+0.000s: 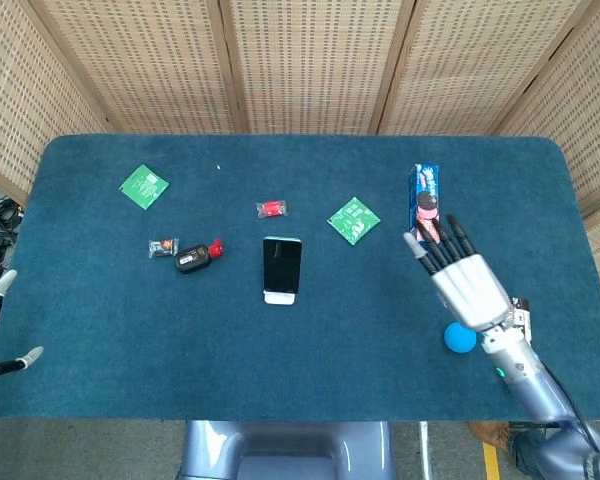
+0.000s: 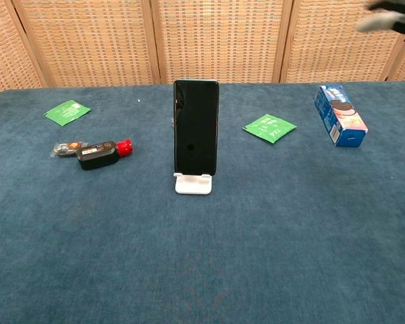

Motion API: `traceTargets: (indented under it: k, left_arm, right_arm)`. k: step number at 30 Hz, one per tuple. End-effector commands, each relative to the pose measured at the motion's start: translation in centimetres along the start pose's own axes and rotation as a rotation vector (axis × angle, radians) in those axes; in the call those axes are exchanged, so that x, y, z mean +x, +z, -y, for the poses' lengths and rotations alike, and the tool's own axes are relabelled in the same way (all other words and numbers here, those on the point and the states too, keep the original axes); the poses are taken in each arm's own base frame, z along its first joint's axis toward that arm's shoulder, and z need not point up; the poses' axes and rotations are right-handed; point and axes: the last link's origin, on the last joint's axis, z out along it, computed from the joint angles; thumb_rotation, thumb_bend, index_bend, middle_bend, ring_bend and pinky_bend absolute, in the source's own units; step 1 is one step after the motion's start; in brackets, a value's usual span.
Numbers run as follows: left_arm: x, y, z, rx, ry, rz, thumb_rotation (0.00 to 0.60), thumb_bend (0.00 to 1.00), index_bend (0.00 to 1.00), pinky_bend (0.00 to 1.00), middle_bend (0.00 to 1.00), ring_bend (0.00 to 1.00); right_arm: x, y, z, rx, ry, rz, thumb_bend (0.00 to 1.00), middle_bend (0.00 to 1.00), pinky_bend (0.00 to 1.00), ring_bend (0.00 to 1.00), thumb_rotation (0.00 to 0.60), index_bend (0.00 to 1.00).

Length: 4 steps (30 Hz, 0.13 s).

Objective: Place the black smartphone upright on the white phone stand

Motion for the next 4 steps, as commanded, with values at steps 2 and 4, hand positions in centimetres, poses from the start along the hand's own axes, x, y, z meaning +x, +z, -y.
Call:
traceTargets:
  k: [2,4]
  left_arm:
    - [0.15,-0.57,-0.26,-0.016,-0.004,-0.011,0.6,0.0,0.0,0.0,0.0,0.0]
    - [0.21,-0.69,-0.35,-0.02,-0.005,-0.016,0.6,0.0,0.0,0.0,0.0,0.0]
  right_arm:
    - [-2.2,-5.5,-1.96,-0.127,0.122,0.085,0.0,0.0,0.0,0.0,0.6,0.0]
    - [-2.39,-6.0,-2.09,-0.138,0.136,0.083,0.0,0.0,0.0,0.0,0.6,0.0]
